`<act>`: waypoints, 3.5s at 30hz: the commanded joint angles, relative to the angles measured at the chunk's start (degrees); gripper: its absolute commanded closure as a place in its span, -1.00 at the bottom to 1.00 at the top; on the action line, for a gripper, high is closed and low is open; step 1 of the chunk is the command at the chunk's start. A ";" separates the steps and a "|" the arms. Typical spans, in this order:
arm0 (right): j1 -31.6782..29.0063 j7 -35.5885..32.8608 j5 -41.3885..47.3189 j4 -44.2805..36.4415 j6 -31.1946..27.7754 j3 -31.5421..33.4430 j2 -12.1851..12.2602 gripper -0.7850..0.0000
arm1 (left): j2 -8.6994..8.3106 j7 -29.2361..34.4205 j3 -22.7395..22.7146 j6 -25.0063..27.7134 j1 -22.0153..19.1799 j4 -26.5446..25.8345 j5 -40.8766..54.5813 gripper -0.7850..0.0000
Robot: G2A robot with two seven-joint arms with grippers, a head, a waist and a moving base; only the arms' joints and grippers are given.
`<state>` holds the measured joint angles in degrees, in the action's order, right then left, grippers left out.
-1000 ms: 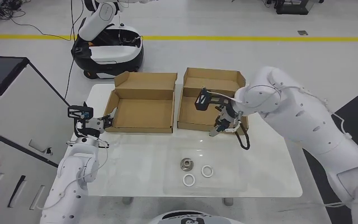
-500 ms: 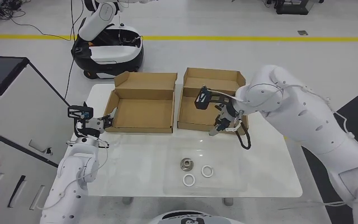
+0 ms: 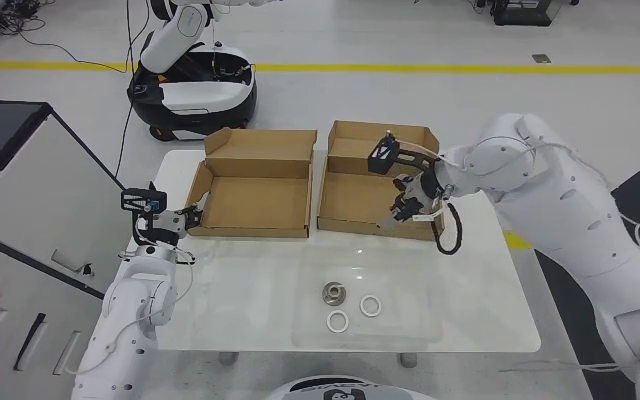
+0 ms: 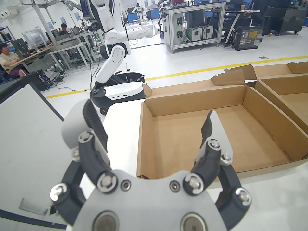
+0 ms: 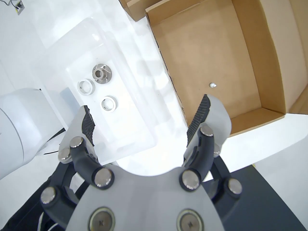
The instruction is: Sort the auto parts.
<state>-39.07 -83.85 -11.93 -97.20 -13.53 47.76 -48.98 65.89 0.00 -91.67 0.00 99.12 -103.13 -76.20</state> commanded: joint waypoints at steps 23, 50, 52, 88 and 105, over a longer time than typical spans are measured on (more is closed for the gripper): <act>-11.35 -4.15 25.42 4.07 -2.75 13.23 4.00 -1.00 | 0.00 0.00 0.00 0.00 0.00 0.00 0.00 -1.00; -10.01 -4.15 1.33 -13.36 2.41 -1.40 5.38 -1.00 | 0.00 0.00 0.00 0.00 0.00 0.00 0.00 -1.00; -9.28 -4.15 0.11 -13.70 3.23 -3.13 5.39 -1.00 | 0.00 0.00 0.00 0.00 0.00 0.00 0.00 -1.00; 1.15 -3.96 -7.41 -7.64 14.12 -29.30 -1.76 -0.37 | 0.00 0.00 0.00 0.00 0.00 0.00 0.00 -1.00; -0.34 -3.01 -10.42 -5.33 14.69 -29.99 -3.46 0.15 | 0.00 0.00 0.00 0.00 0.00 0.00 0.00 -1.00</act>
<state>-39.32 -86.93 -22.27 -102.58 1.16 17.80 -52.34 65.89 0.00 -91.67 0.00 99.12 -103.13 -76.20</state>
